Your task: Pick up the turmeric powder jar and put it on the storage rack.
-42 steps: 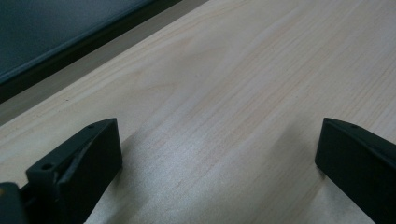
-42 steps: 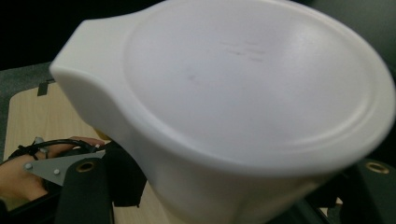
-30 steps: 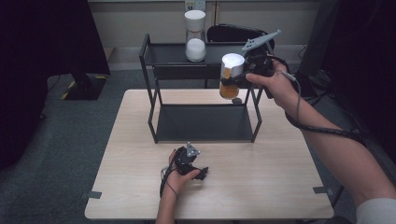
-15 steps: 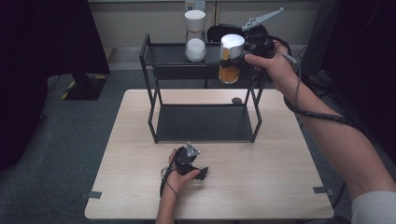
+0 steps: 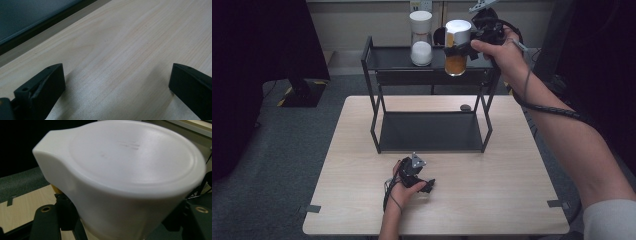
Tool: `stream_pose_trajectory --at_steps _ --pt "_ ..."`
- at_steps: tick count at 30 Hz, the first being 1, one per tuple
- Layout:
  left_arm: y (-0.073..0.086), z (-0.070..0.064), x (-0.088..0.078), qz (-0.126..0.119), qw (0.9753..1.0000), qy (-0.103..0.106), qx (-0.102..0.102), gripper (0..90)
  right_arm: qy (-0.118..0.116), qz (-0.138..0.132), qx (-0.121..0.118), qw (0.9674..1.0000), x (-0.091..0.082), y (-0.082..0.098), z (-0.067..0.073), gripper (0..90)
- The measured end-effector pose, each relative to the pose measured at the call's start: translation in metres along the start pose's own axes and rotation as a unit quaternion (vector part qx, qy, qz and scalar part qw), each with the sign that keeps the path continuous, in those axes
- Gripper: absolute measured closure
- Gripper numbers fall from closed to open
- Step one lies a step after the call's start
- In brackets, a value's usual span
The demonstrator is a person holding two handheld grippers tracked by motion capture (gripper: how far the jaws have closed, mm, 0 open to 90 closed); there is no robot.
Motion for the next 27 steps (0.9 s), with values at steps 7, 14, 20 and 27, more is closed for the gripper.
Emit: stream_pose_trajectory --at_steps 7,14,20,27 --pt "0.000 0.000 0.000 0.000 1.0000 0.000 0.000 0.0 0.014 0.002 0.006 0.9999 0.010 -0.009 -0.005 30.6" --pt "0.000 0.000 0.000 0.000 1.0000 0.000 0.000 0.0 0.027 0.006 0.015 0.9995 0.026 -0.015 -0.013 30.6" --pt "0.000 0.000 0.000 0.000 1.0000 0.000 0.000 0.0 0.038 0.003 0.029 0.9988 0.038 -0.015 -0.021 30.6" --pt "0.000 0.000 0.000 0.000 1.0000 0.000 0.000 0.0 0.045 0.005 0.037 0.9983 0.048 -0.012 -0.025 30.6"
Point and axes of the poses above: each handheld gripper's, and its own axes: x roughly forward along the jaws, y roughly out of its underside, z roughly to its left, the point moved 3 cm from there along x, roughly forward along the jaws, and after that the axes turned 3 degrees about y, right-handed, at the moved point
